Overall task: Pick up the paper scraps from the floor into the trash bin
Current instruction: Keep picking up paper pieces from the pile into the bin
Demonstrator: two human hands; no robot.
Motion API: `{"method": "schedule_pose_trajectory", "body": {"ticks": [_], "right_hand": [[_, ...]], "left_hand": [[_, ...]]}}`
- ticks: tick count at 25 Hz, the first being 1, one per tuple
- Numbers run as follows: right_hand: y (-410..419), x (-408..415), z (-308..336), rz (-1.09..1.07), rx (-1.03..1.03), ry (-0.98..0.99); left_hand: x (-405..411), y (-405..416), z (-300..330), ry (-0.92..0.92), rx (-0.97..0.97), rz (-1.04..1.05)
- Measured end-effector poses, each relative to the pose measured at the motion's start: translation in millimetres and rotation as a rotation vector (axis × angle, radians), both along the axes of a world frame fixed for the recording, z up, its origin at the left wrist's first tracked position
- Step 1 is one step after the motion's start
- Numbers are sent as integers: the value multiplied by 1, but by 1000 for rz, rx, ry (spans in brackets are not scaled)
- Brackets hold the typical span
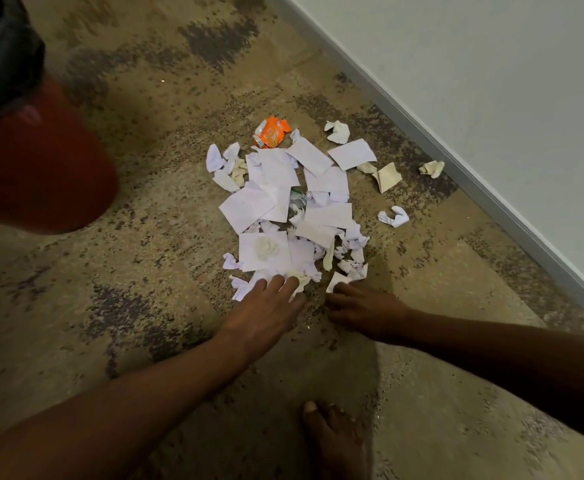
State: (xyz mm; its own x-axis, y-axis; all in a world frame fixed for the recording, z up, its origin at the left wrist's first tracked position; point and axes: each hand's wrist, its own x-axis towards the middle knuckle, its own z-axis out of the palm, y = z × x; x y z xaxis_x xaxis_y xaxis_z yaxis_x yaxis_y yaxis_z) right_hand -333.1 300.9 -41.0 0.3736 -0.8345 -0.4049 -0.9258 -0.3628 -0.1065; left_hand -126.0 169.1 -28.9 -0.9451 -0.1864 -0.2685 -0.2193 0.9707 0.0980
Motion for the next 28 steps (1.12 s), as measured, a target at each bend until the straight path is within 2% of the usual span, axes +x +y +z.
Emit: {"method": "schedule_pose_trajectory", "body": {"ticks": [5, 9, 11, 16, 20, 23, 28], "right_hand": [[-19, -25, 4, -177, -96, 146], [-39, -28, 3, -473, -116, 119], [-51, -27, 1, -542, -87, 62], [-70, -21, -5, -559, -27, -63], [-83, -8, -10, -496, -33, -128], [-89, -1, -7, -460, -55, -143], [-96, 10, -3, -437, -71, -138]], "left_hand": [[-2, -16, -1, -184, -82, 121], [-7, -36, -10, -222, -82, 277], [-11, -45, -13, -241, -42, 346], [-18, -61, -15, -256, 66, 452], [-24, -62, -15, -188, 161, 492], [-28, -58, -19, -124, 179, 502], [-32, -54, -20, -119, 167, 498]]}}
